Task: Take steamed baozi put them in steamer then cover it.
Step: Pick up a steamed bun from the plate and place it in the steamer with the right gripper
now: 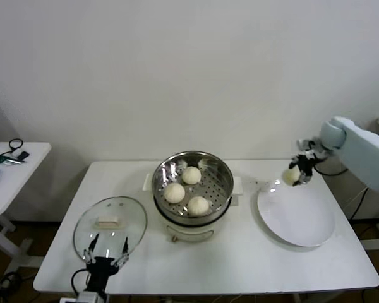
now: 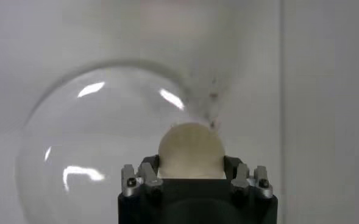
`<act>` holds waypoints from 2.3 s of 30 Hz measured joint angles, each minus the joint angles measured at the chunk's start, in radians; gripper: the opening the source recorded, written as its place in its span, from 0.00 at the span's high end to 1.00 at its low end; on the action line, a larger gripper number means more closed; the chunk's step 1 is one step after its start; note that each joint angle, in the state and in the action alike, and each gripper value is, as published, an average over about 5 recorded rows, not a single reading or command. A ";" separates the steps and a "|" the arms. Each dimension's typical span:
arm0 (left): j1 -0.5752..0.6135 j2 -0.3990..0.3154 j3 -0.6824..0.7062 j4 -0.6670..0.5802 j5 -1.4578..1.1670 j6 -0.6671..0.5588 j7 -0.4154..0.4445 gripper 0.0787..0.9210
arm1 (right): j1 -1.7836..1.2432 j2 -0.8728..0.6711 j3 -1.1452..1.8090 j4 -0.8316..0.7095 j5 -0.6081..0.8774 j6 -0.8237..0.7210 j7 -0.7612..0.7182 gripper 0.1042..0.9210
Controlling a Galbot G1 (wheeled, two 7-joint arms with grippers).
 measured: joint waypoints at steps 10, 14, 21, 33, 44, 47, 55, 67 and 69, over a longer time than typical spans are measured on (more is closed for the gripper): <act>-0.021 0.031 0.043 -0.011 0.009 0.014 -0.005 0.12 | 0.276 0.108 -0.312 0.125 0.356 -0.099 0.056 0.30; -0.032 0.043 0.062 -0.015 0.012 0.017 -0.006 0.12 | 0.352 0.149 -0.405 0.191 0.475 -0.138 0.091 0.30; -0.050 0.060 0.091 -0.023 0.013 0.023 -0.006 0.12 | 0.427 0.209 -0.533 0.299 0.617 -0.189 0.157 0.30; -0.058 0.084 0.095 -0.031 -0.006 0.022 -0.001 0.12 | 0.431 0.316 -0.639 0.388 0.743 -0.236 0.260 0.29; -0.065 0.097 0.088 -0.029 -0.024 0.023 0.000 0.12 | 0.372 0.391 -0.671 0.376 0.768 -0.249 0.308 0.28; -0.064 0.099 0.082 -0.024 -0.031 0.020 0.001 0.12 | 0.353 0.400 -0.672 0.367 0.767 -0.250 0.316 0.28; -0.063 0.102 0.072 -0.012 -0.041 0.014 0.002 0.12 | 0.318 0.413 -0.669 0.340 0.763 -0.252 0.329 0.28; -0.064 0.102 0.073 -0.010 -0.043 0.014 0.002 0.12 | 0.311 0.406 -0.653 0.345 0.749 -0.258 0.337 0.12; -0.063 0.102 0.071 -0.010 -0.043 0.013 0.002 0.12 | 0.313 0.402 -0.649 0.349 0.746 -0.258 0.334 0.12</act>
